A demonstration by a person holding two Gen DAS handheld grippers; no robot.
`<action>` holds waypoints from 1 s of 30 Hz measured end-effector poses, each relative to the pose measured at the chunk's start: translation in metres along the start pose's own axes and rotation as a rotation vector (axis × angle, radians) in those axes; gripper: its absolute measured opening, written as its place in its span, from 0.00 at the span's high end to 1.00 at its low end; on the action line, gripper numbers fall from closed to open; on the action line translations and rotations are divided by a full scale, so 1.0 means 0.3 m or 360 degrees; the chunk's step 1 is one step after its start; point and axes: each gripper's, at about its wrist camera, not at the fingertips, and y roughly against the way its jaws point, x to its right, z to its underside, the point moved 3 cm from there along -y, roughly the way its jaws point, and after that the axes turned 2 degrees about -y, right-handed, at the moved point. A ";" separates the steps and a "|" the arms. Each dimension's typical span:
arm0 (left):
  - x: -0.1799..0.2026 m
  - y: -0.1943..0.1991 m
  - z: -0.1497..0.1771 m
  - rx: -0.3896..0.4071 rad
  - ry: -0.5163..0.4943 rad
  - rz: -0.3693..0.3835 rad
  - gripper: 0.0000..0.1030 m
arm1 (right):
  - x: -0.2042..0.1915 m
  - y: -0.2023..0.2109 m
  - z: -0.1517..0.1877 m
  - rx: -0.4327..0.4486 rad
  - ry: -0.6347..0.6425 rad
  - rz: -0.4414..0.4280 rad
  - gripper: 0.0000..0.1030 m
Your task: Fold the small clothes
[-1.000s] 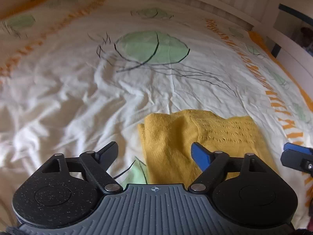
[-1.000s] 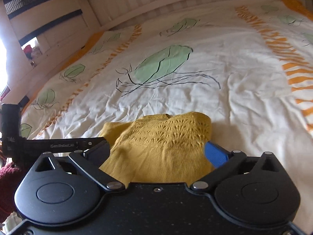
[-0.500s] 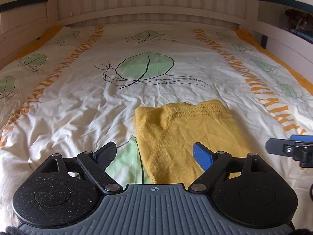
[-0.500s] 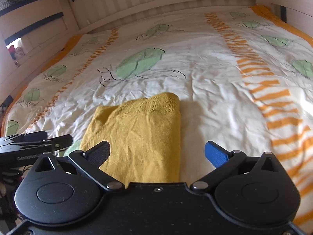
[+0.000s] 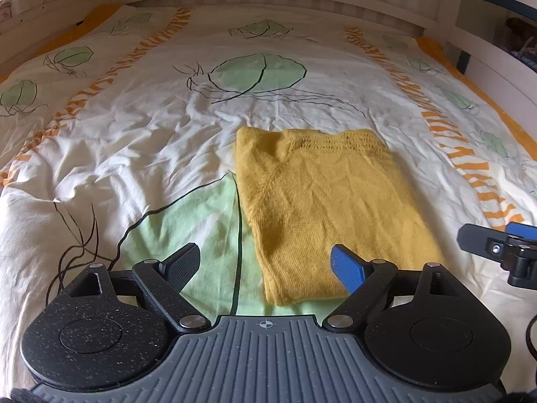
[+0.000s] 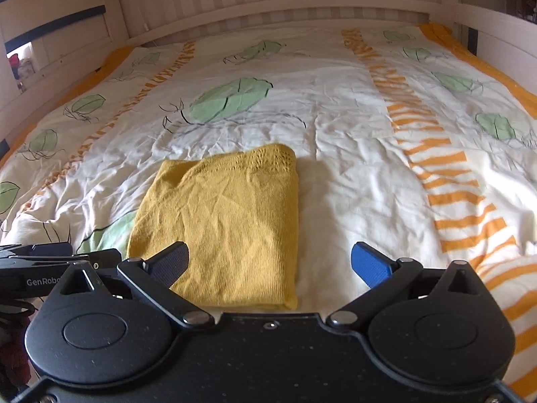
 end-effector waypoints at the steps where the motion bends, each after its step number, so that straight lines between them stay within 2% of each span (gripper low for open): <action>1: -0.001 0.002 0.004 -0.0005 0.0004 0.0001 0.18 | 0.000 -0.007 0.004 -0.0022 -0.0009 -0.0001 0.00; 13: 0.004 -0.004 0.037 -0.0067 -0.0009 -0.0019 0.18 | -0.014 -0.041 0.063 -0.0121 0.0008 -0.0004 0.00; 30: 0.019 -0.017 0.039 -0.0103 -0.0015 0.0006 0.18 | -0.017 -0.066 0.072 -0.0162 -0.0019 -0.0028 0.00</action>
